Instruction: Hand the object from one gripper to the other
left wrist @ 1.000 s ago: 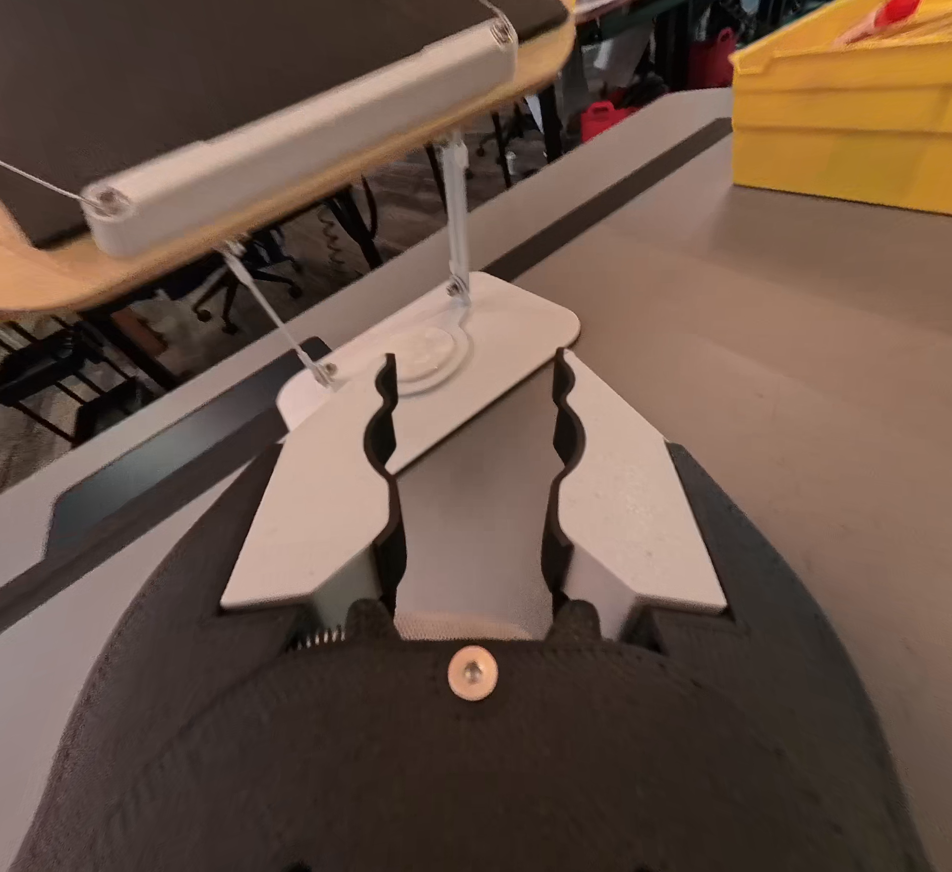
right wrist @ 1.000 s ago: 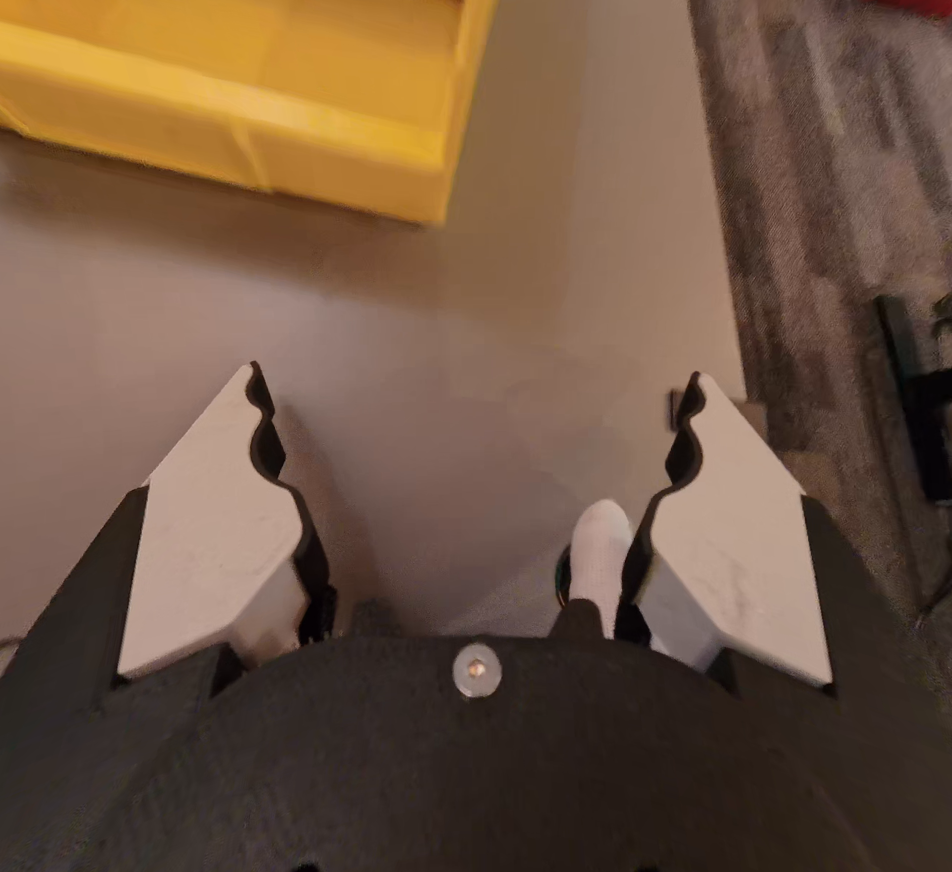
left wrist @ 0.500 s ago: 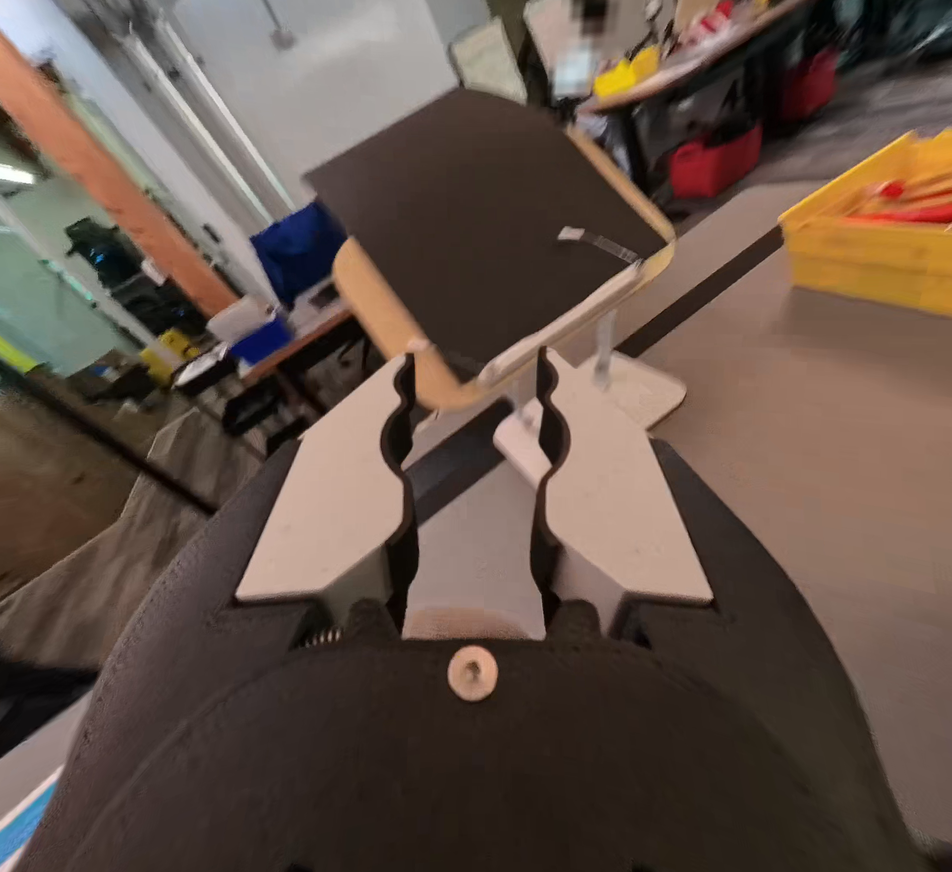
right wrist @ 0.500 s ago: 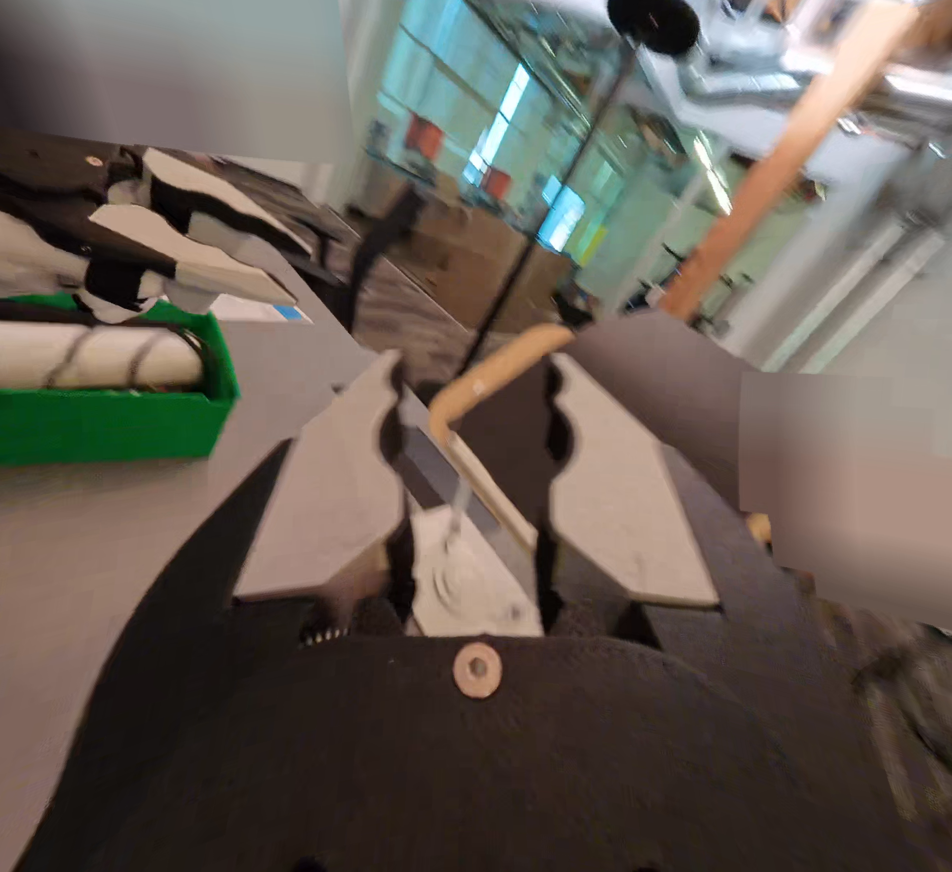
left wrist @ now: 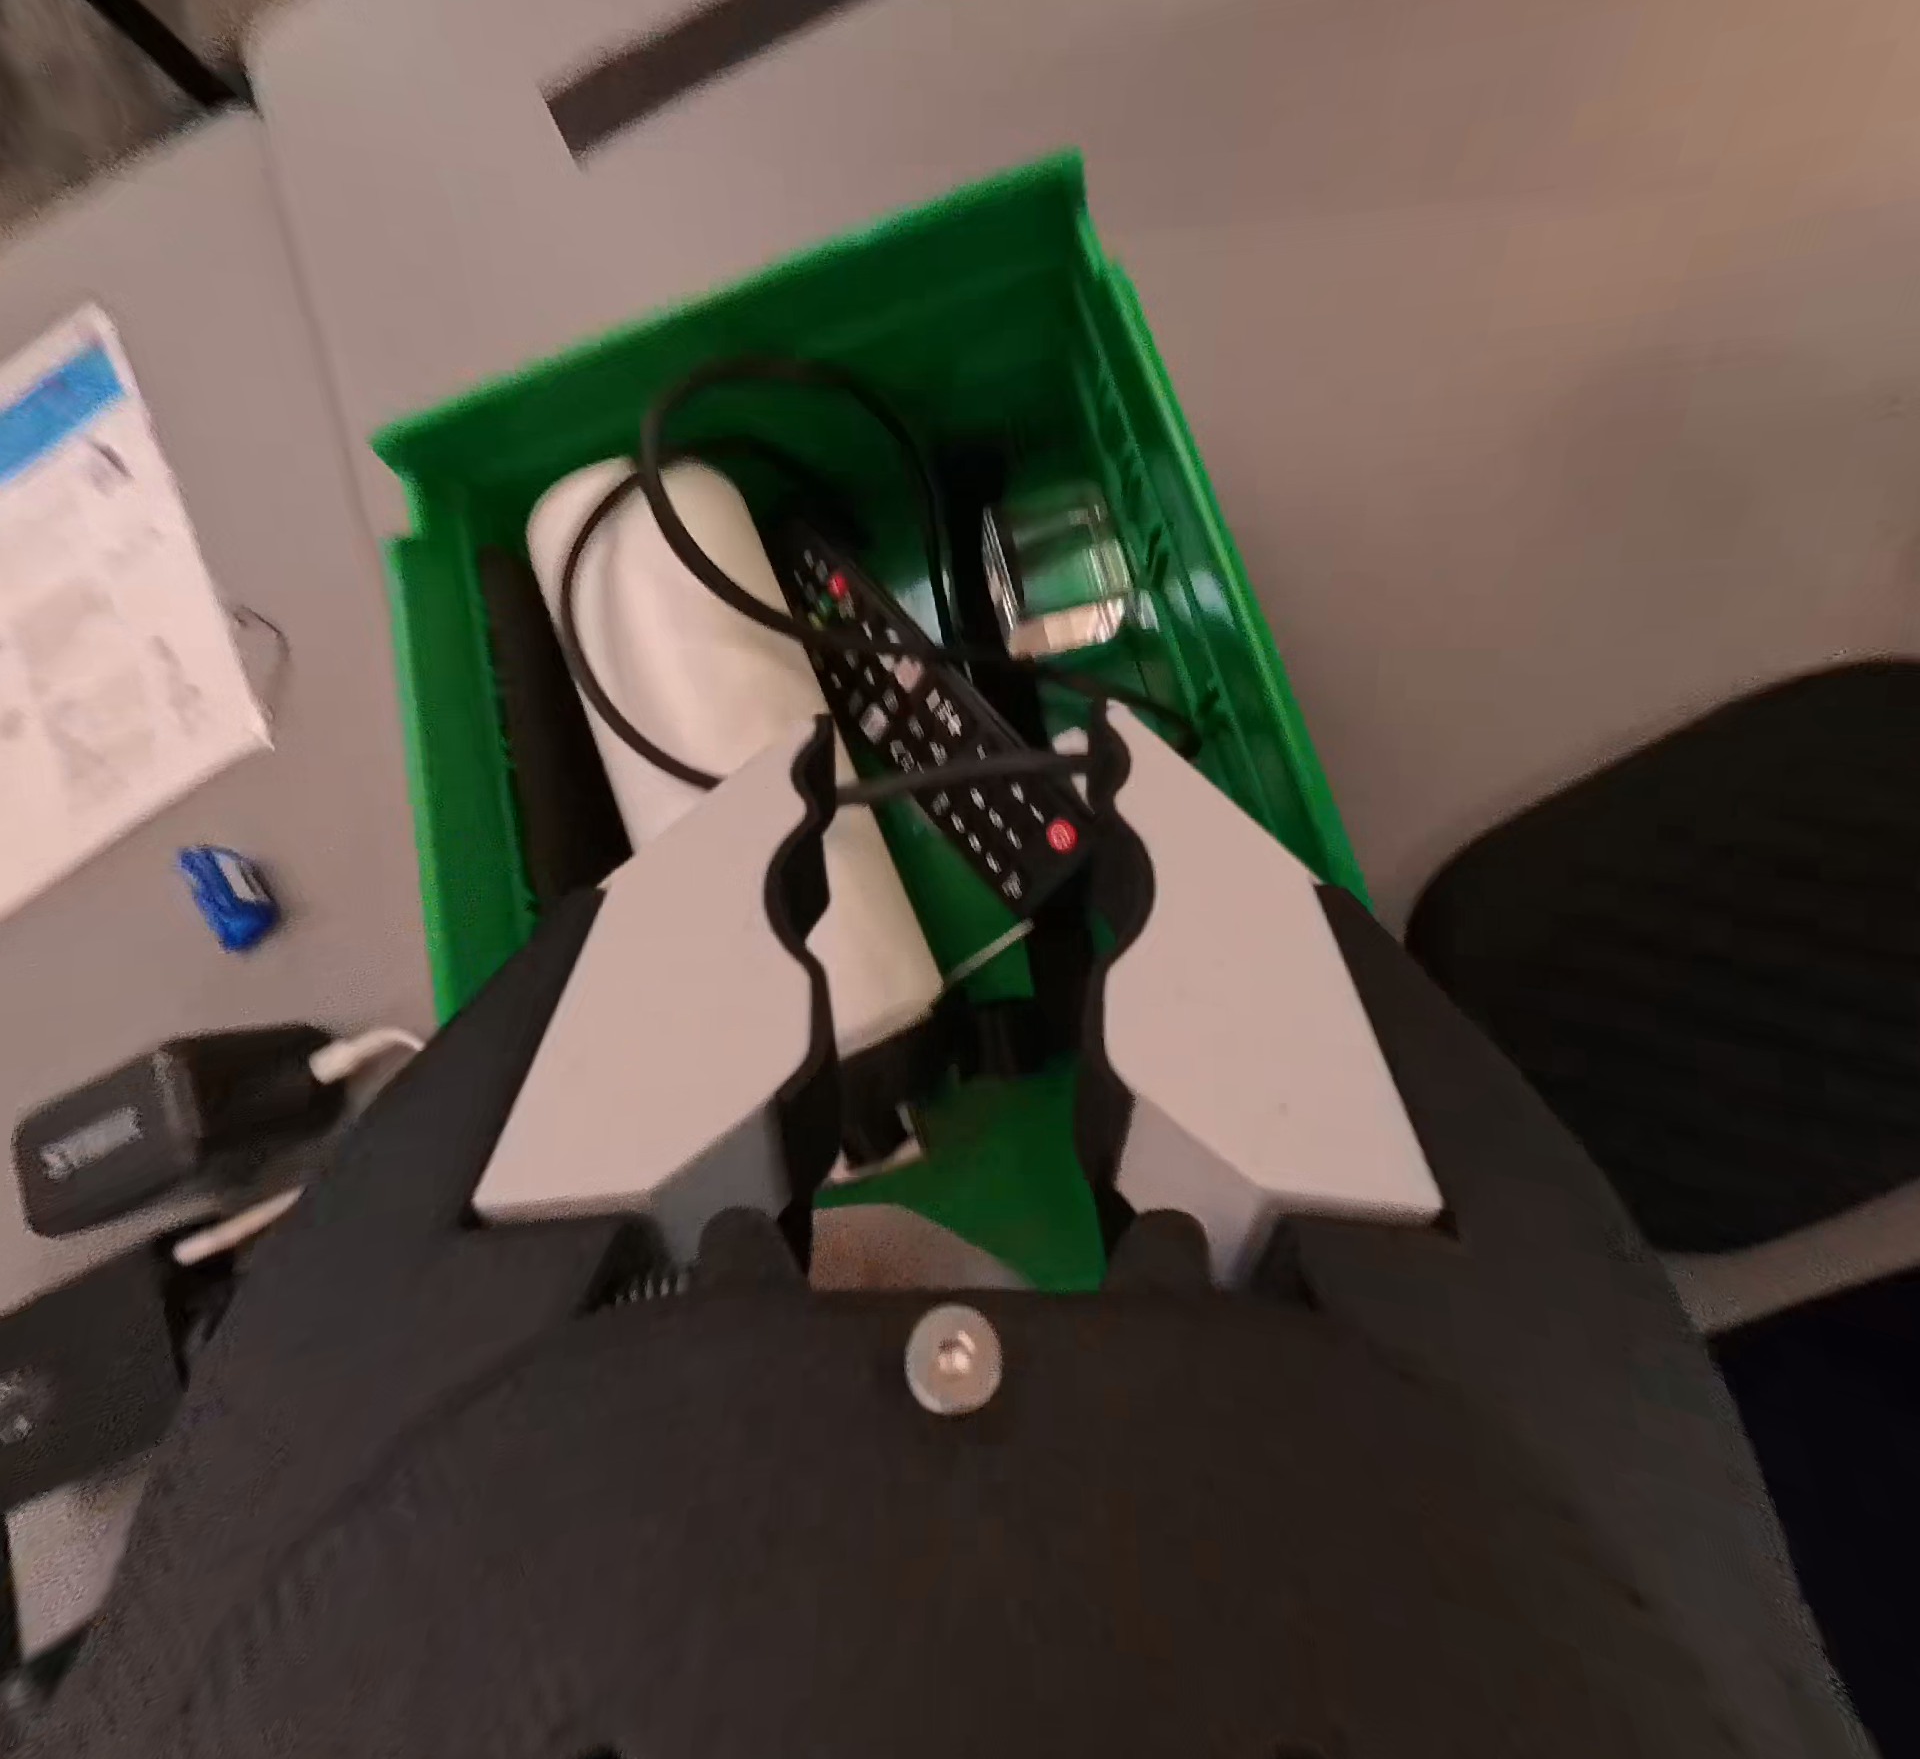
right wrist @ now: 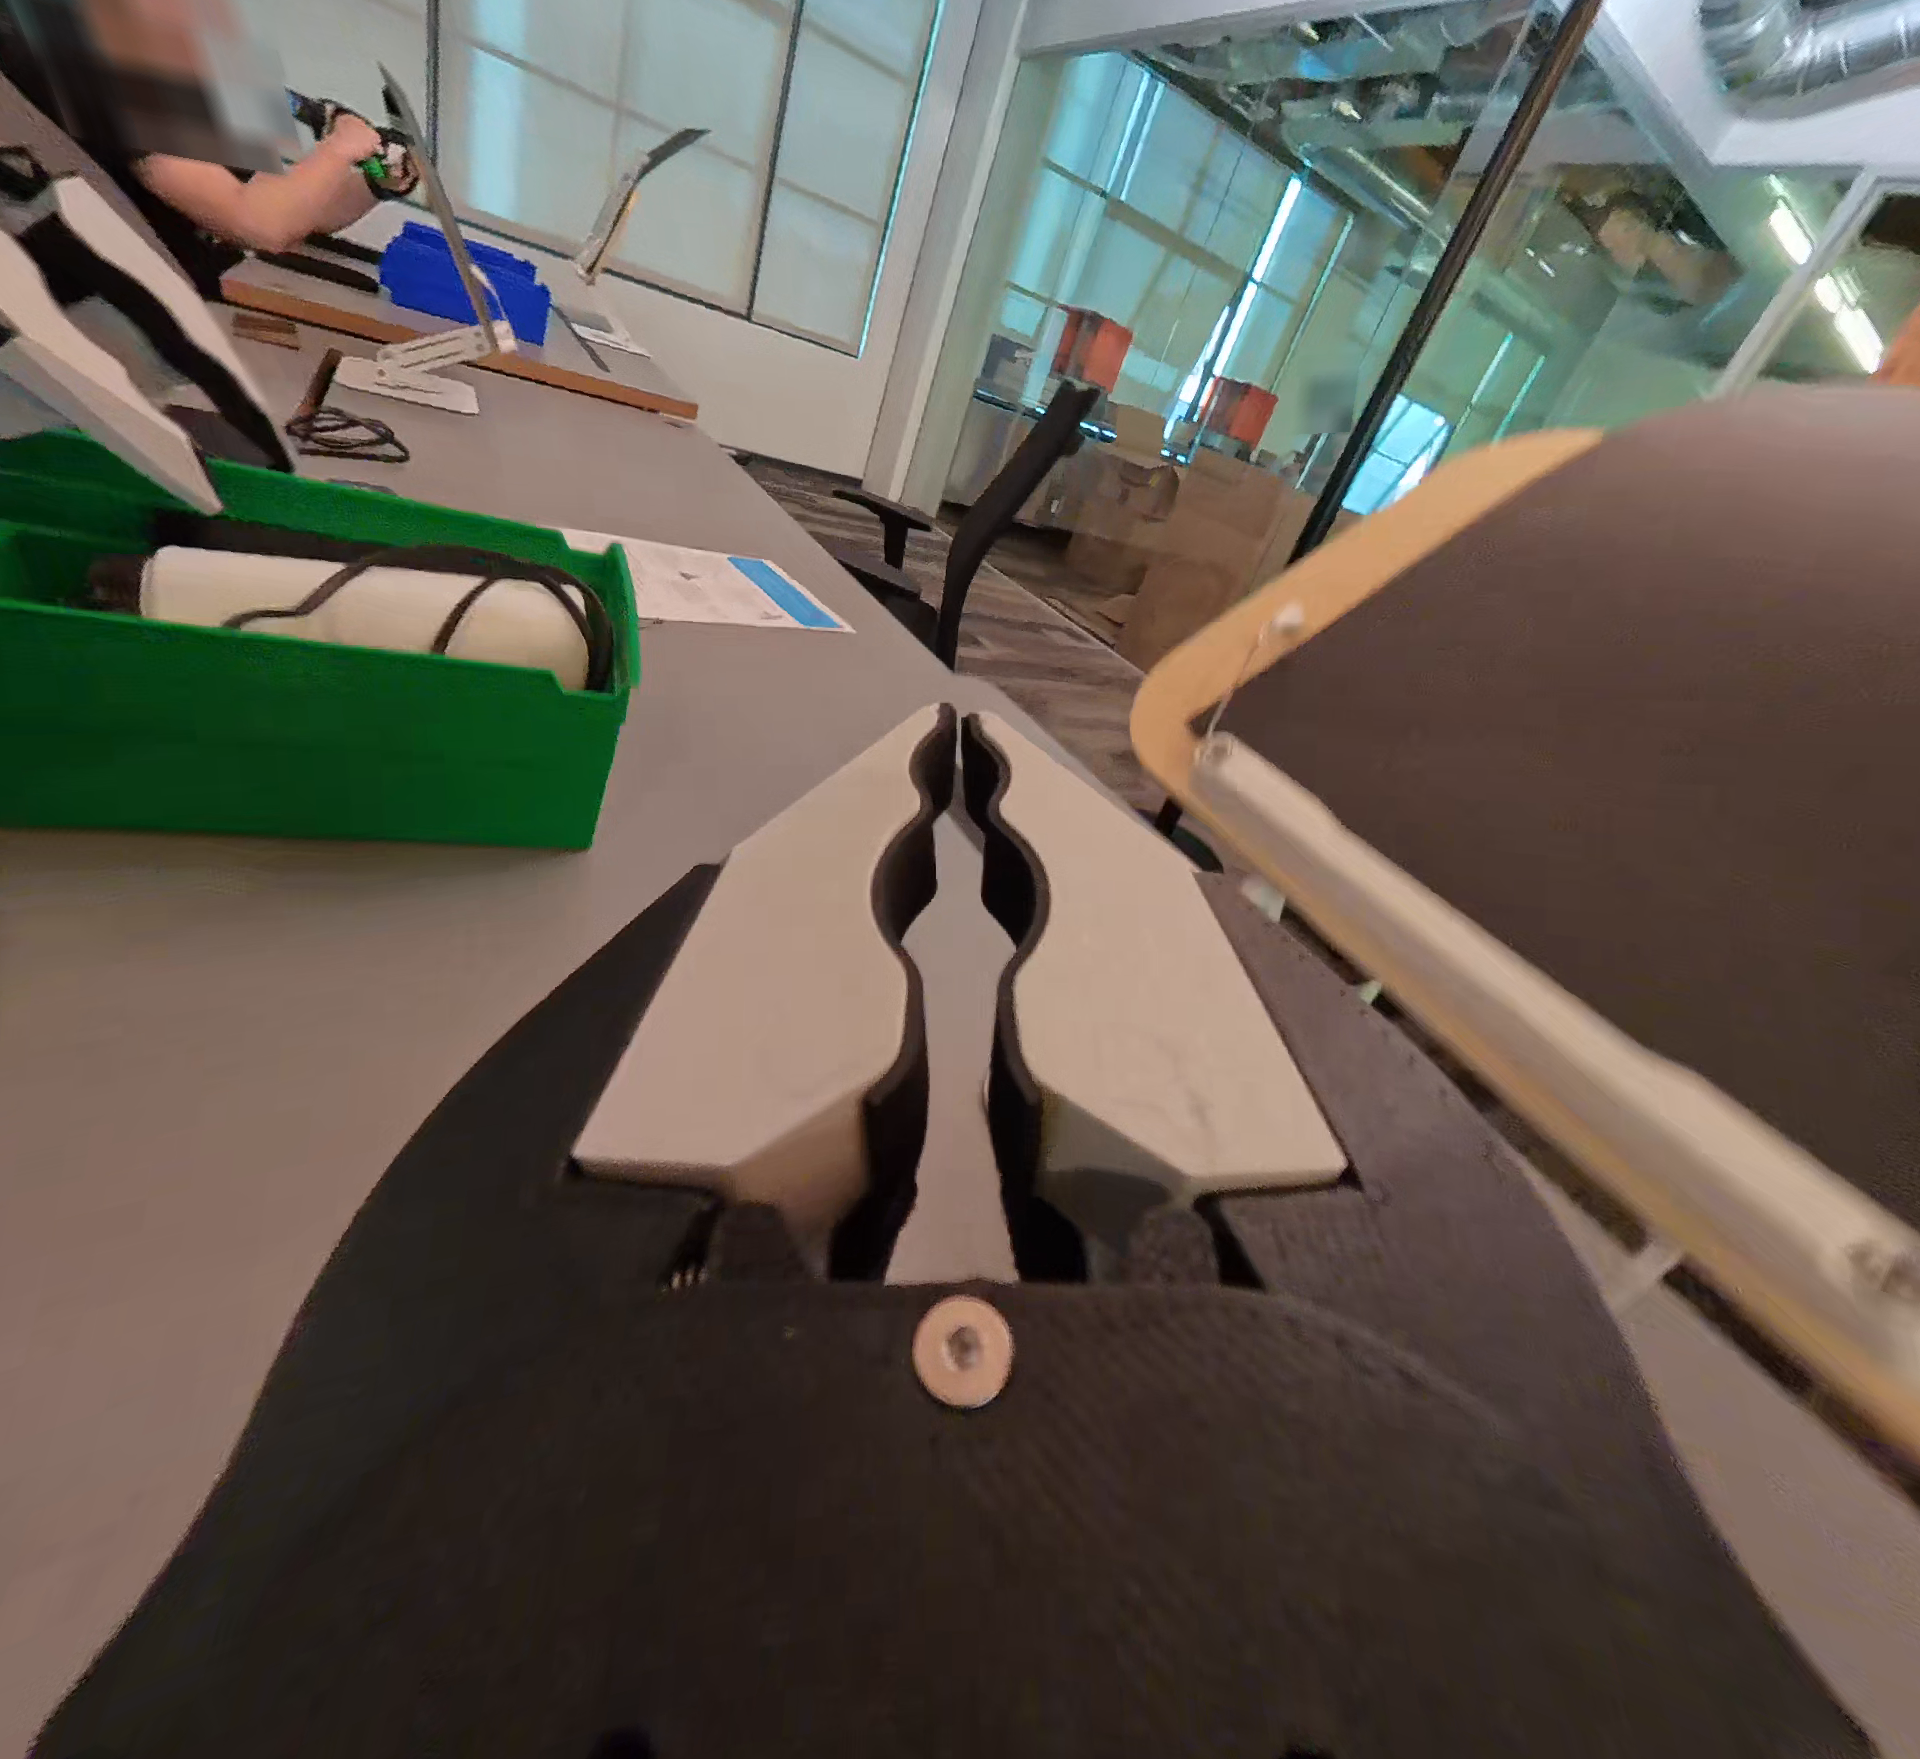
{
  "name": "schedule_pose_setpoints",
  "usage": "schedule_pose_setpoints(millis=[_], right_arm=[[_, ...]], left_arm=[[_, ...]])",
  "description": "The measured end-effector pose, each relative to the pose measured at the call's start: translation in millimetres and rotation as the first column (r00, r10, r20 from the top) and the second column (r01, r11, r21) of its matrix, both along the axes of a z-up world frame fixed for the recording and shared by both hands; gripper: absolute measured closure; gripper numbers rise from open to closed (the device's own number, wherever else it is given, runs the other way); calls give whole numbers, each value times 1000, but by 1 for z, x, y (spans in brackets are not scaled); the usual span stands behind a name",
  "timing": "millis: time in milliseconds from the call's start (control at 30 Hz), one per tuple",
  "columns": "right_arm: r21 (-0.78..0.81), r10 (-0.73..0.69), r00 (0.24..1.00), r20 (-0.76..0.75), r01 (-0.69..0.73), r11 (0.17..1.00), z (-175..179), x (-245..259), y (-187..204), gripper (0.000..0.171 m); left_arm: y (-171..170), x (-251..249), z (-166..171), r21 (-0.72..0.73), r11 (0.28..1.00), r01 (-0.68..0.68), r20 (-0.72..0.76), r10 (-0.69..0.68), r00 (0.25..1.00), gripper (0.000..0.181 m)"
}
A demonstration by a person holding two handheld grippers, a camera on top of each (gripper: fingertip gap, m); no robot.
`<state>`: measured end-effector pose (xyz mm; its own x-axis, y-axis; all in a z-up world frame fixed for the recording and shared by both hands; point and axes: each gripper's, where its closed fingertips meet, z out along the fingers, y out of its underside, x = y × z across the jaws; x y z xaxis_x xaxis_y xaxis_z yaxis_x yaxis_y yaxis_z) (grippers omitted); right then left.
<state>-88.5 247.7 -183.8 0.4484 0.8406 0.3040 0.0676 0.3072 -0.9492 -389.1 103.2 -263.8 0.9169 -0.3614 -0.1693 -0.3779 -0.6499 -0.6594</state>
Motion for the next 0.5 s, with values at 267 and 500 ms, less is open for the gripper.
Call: schedule_pose_setpoints(millis=[267,500], right_arm=[[-93,28,999,-21,-29,995,-39,-4,6,171],[-40,40,992,123,-36,999,-64,-20,-6,171]], left_arm=[[-18,11,-81,-319,945,-66,61,91,994,138],[9,-4,-115,-282,937,-207,-58,198,978,127]])
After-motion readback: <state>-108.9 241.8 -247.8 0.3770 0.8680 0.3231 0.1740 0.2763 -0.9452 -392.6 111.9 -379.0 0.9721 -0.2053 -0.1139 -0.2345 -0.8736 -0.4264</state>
